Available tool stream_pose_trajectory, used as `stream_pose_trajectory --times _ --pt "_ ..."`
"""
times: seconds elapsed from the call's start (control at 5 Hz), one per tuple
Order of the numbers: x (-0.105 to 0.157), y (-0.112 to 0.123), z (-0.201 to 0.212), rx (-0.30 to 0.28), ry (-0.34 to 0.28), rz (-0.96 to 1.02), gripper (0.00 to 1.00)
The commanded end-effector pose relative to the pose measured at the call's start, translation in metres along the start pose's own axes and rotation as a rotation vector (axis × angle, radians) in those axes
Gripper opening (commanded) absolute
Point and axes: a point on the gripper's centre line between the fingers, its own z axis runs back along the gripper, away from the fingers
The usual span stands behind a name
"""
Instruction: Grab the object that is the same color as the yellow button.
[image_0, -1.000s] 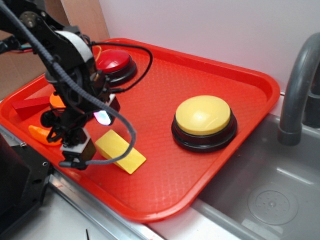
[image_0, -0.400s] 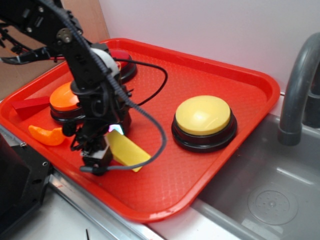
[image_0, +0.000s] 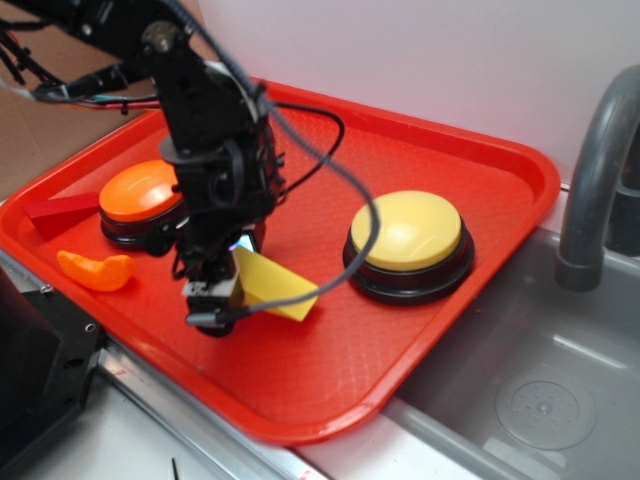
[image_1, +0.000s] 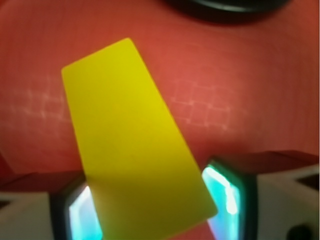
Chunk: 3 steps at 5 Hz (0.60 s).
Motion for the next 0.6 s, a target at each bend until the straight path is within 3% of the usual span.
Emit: stream_pose_trajectory --times 0.0,0.2,0.4 --pt "-0.036 0.035 0.081 -0.034 0.029 0.492 0.0" --pt "-0.058 0.032 0.115 0.016 -0.015 0.742 0.0" --pt "-0.059 0.021 0.138 0.025 -0.056 0.916 0.0"
